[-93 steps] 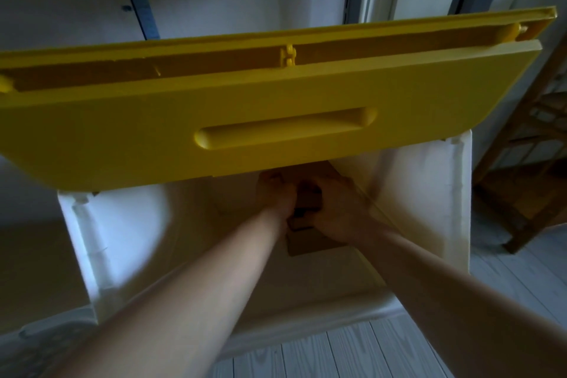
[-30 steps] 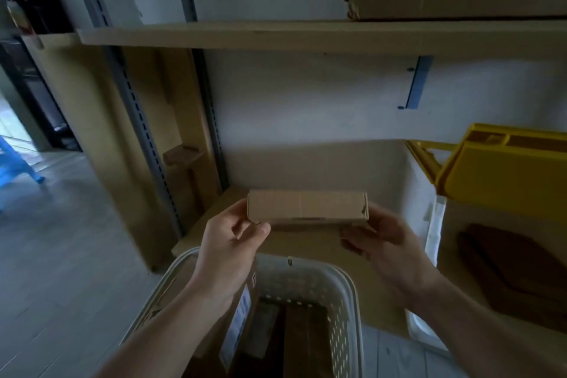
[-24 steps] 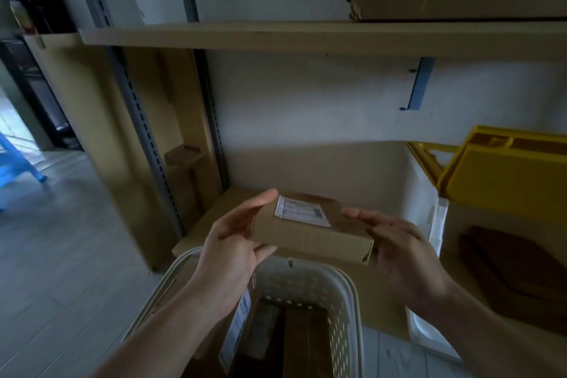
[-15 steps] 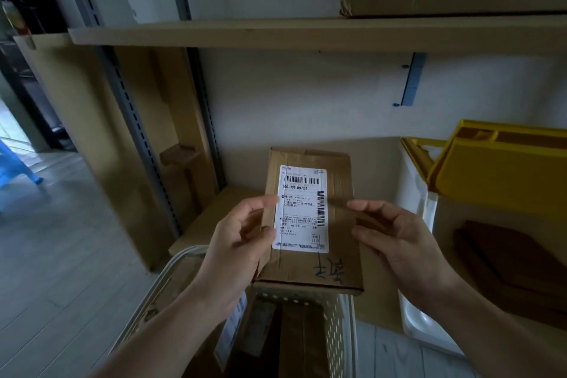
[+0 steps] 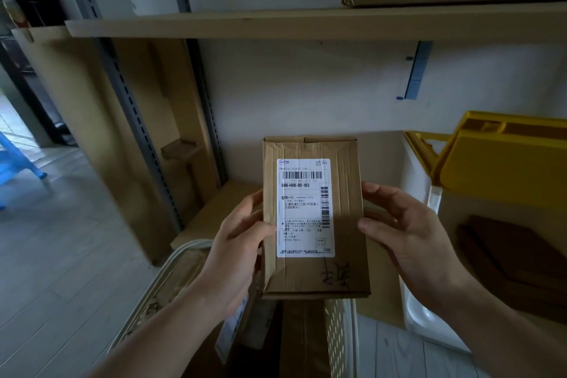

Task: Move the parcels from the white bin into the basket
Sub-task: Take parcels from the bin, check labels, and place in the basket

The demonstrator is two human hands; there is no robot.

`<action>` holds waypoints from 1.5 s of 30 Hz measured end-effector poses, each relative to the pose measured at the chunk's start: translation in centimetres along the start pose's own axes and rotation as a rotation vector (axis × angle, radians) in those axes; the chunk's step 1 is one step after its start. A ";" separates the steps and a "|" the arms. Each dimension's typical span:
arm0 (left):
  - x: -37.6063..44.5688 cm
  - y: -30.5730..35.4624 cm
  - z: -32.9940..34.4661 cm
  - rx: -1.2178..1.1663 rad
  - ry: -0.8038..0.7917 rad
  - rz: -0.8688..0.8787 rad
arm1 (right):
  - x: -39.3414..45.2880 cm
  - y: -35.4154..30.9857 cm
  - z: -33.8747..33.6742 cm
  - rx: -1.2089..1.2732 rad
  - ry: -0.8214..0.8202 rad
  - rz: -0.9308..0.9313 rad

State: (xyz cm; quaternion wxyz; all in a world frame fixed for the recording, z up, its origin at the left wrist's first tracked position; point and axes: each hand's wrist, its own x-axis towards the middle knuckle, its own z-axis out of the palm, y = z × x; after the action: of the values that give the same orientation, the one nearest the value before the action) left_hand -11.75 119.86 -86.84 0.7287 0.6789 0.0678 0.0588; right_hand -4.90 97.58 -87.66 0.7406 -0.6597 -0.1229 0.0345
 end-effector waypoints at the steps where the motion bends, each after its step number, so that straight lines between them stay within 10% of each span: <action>1: 0.0 0.0 0.0 -0.003 -0.004 0.008 | -0.1 -0.1 0.0 -0.005 -0.002 -0.004; 21: -0.9 1.2 -2.0 0.205 0.099 0.462 | -2.1 -2.2 2.2 -0.022 -0.008 -0.278; 45: -1.2 1.8 -2.3 0.096 0.073 0.527 | -2.6 -2.1 3.1 -0.072 0.046 -0.328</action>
State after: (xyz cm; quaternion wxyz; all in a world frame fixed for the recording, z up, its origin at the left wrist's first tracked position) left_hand -13.31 122.05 -85.15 0.6522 0.7044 -0.0826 0.2676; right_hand -8.31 99.76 -85.59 0.7146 -0.6576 -0.2134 -0.1064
